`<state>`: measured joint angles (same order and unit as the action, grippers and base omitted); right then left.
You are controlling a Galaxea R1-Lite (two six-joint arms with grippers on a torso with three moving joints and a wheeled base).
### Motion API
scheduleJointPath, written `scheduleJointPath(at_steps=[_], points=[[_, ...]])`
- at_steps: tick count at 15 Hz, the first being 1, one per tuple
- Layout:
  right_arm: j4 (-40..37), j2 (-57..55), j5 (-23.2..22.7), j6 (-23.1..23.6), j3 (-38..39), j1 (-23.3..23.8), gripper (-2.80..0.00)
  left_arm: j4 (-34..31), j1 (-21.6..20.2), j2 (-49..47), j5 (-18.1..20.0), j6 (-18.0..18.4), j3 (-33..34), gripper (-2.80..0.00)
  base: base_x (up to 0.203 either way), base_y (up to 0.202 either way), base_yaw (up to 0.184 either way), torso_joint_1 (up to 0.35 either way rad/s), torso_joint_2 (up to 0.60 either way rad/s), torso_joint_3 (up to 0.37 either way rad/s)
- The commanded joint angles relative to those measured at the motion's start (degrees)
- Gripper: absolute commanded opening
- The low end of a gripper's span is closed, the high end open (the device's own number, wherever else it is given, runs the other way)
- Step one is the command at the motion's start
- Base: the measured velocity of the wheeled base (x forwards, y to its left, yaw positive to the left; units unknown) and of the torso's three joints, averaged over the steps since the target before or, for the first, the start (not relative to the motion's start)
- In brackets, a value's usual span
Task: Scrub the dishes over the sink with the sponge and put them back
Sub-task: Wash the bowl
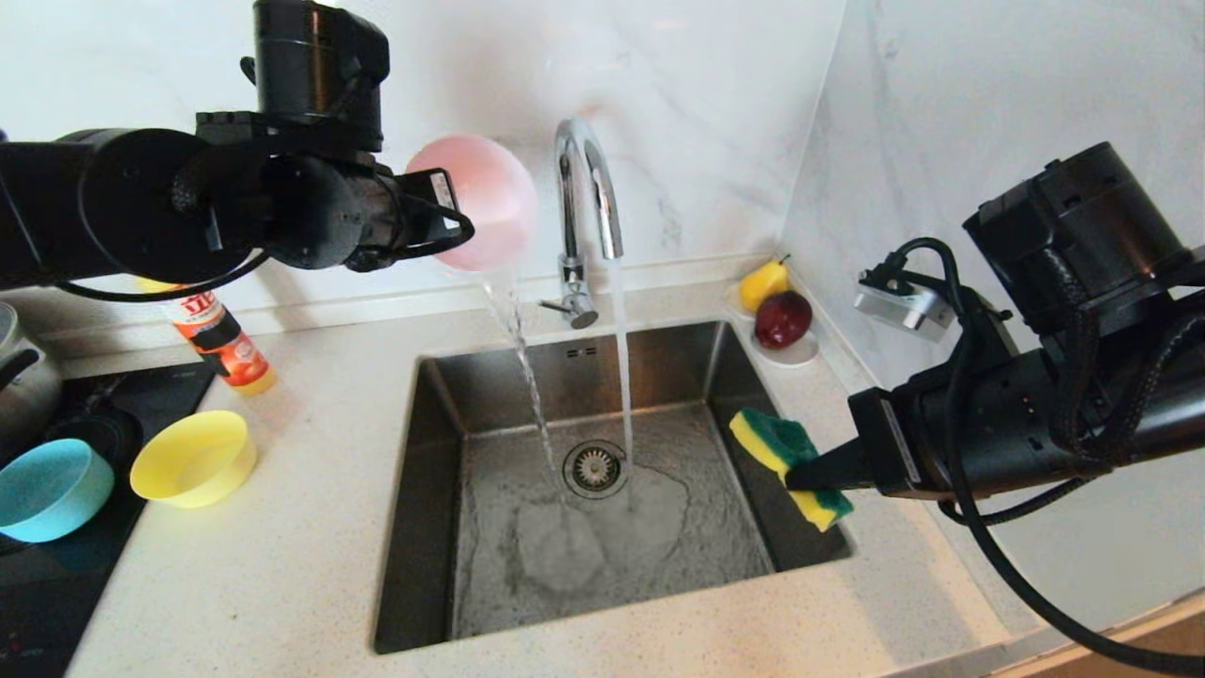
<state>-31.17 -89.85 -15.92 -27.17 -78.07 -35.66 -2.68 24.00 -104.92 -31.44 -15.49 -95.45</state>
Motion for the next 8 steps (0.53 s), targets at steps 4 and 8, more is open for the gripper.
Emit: scheduleJointPath(at_steps=[4,8], points=[[-0.2,0.0,-0.2,-0.2,1.5,0.3,-2.80,24.8,-0.2,2.4,0.5,9.6,8.9,-2.80,0.000,0.000,0.000,0.000,0.00,0.000],[0.2,-0.2,-0.2,-0.1,1.3,0.5,-2.80,31.9,-0.2,5.8,2.5,13.0,11.9,-2.80,0.000,0.000,0.000,0.000,0.00,0.000]])
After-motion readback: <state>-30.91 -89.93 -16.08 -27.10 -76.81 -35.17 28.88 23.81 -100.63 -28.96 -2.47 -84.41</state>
